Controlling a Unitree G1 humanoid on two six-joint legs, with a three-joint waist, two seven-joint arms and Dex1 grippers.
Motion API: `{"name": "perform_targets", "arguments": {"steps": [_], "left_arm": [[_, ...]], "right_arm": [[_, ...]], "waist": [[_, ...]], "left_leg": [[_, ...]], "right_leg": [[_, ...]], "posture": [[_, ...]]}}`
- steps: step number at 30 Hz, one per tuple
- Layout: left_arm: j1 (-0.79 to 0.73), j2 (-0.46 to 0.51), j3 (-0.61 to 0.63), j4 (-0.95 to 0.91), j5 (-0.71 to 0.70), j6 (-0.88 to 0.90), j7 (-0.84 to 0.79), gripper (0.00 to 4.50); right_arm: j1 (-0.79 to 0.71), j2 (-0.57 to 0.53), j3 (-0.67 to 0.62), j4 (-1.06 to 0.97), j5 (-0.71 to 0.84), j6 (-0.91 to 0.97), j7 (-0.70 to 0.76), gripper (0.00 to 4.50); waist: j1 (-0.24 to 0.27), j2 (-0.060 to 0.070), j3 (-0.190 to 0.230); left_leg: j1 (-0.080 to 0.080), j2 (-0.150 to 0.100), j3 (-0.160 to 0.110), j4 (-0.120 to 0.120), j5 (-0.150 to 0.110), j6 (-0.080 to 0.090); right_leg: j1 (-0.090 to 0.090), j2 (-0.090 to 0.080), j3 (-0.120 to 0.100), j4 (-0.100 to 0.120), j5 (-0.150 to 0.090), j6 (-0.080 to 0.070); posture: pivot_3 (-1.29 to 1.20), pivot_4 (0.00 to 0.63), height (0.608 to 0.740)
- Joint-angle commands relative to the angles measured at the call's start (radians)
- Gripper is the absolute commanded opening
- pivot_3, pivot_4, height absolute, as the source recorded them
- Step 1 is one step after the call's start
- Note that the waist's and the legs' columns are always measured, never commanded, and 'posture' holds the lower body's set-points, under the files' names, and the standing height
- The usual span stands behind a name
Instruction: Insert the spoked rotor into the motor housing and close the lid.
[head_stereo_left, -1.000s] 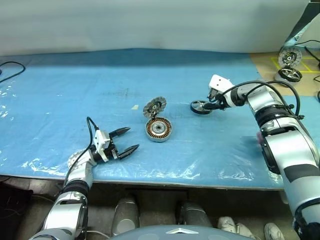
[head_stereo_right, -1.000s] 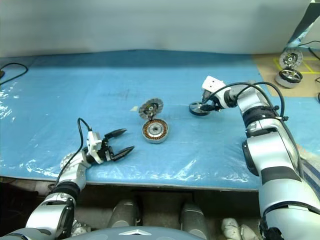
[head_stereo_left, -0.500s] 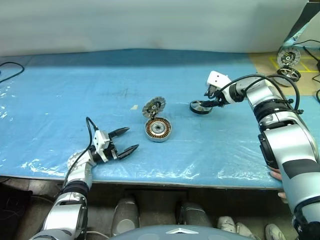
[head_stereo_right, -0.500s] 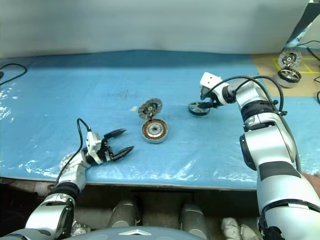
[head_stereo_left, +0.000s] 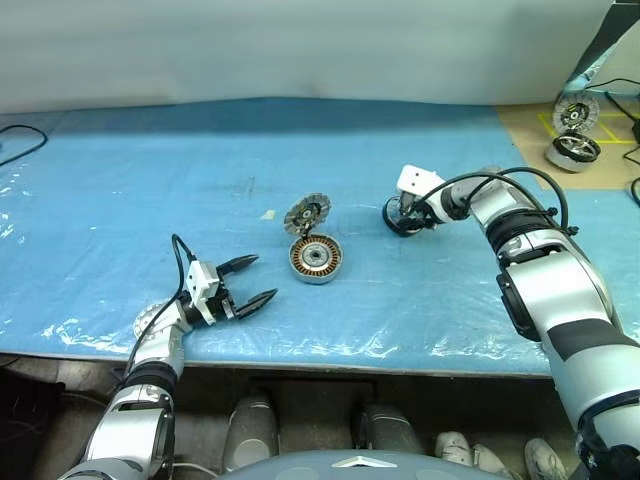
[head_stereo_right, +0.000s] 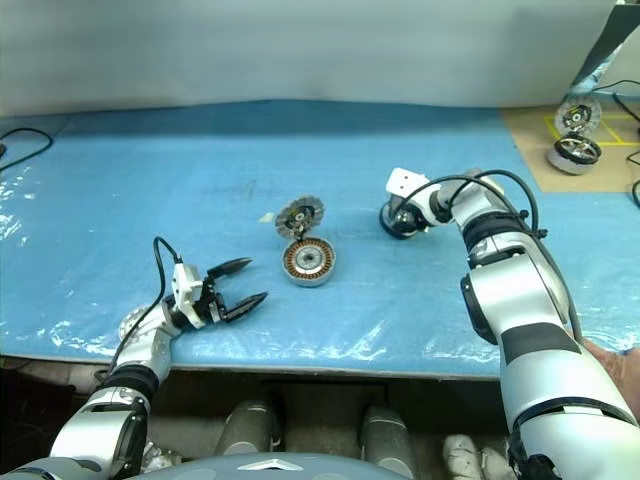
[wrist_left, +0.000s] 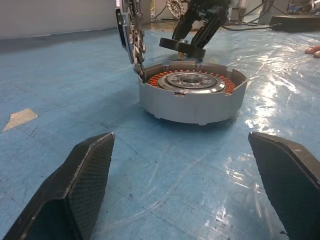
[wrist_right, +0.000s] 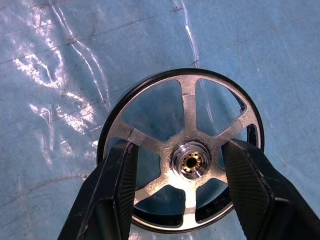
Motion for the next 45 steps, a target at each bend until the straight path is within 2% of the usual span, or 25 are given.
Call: {"name": "perform_targets", "arguments": {"steps": [1, 4, 8, 14, 16, 19, 22, 26, 33, 45], "left_arm": [[0.034, -0.017, -0.02, 0.03, 0.028, 0.017, 0.008, 4.5], [0.037, -0.018, -0.019, 0.025, 0.027, 0.018, 0.011, 4.5], [0.043, -0.02, -0.018, 0.017, 0.025, 0.02, 0.012, 4.5], [0.054, -0.02, -0.017, 0.005, 0.023, 0.018, 0.01, 4.5], [0.059, -0.02, -0.016, 0.002, 0.022, 0.017, 0.009, 4.5], [0.066, -0.017, -0.017, -0.004, 0.022, 0.015, 0.006, 4.5], [0.07, -0.013, -0.019, -0.007, 0.027, 0.015, 0.005, 4.5], [0.072, -0.01, -0.024, -0.008, 0.031, 0.012, -0.002, 4.5], [0.072, -0.006, -0.028, -0.005, 0.035, 0.009, -0.007, 4.5], [0.067, -0.006, -0.026, 0.0, 0.034, 0.011, 0.003, 4.5]], "right_arm": [[0.015, 0.002, 0.013, -0.008, -0.019, -0.024, 0.024, 2.3], [0.027, 0.0, 0.004, -0.018, -0.012, -0.035, 0.059, 1.74], [0.031, -0.002, -0.031, -0.032, 0.013, -0.013, 0.047, 1.71], [0.053, -0.009, -0.154, -0.121, 0.124, 0.07, 0.044, 1.71], [0.108, -0.016, -0.216, -0.276, 0.224, 0.122, 0.14, 1.71], [0.287, -0.027, -0.271, -0.709, 0.418, 0.347, 0.305, 1.71], [0.451, -0.014, -0.263, -1.054, 0.517, 0.547, 0.284, 1.71], [0.531, 0.034, -0.26, -1.272, 0.622, 0.718, 0.215, 1.71], [0.518, 0.067, -0.205, -1.243, 0.609, 0.705, 0.124, 1.71], [0.463, -0.027, -0.044, -1.171, 0.501, 0.566, 0.169, 1.71]], "waist": [[-0.001, 0.0, 0.0], [-0.003, 0.0, 0.0], [-0.004, 0.0, 0.0], [-0.006, 0.0, 0.0], [-0.004, -0.001, 0.0], [0.0, -0.001, 0.001], [0.006, -0.001, 0.001], [0.004, -0.001, 0.001], [0.005, -0.002, 0.001], [0.006, -0.002, 0.001]], "left_leg": [[0.0, 0.0, 0.0, 0.0, 0.0, 0.0], [0.002, 0.0, 0.0, 0.0, -0.002, -0.003], [0.003, 0.0, 0.0, 0.0, -0.002, -0.003], [0.002, 0.001, 0.0, 0.0, -0.002, -0.003], [0.002, 0.001, 0.0, 0.0, -0.001, -0.002], [0.0, 0.0, 0.0, -0.001, 0.0, 0.001], [0.0, 0.002, -0.001, -0.002, -0.001, 0.002], [0.001, 0.002, -0.003, -0.002, -0.001, 0.002], [0.002, 0.001, -0.002, -0.004, -0.002, -0.004], [0.002, 0.0, -0.002, -0.005, -0.001, -0.006]], "right_leg": [[0.0, 0.0, 0.0, 0.0, 0.0, 0.0], [0.002, 0.0, 0.0, 0.0, 0.0, 0.0], [0.002, 0.0, 0.0, -0.001, -0.001, -0.001], [0.001, 0.0, 0.001, -0.001, -0.001, -0.001], [0.0, 0.0, 0.001, -0.001, -0.001, -0.001], [0.0, 0.0, 0.0, -0.001, 0.0, 0.0], [0.0, 0.001, -0.001, -0.002, 0.002, 0.004], [0.0, 0.001, -0.001, -0.004, 0.002, 0.003], [0.001, 0.0, 0.002, -0.007, 0.0, 0.0], [0.001, 0.0, 0.001, -0.007, 0.002, 0.004]], "posture": [[0.0, 0.15, 0.74], [0.0, 0.15, 0.74], [0.0, 0.15, 0.74], [0.0, 0.15, 0.74], [0.0, 0.15, 0.74], [0.0, 0.15, 0.74], [0.0, 0.15, 0.74], [0.0, 0.15, 0.74], [0.0, 0.15, 0.74], [0.0, 0.15, 0.74]]}}
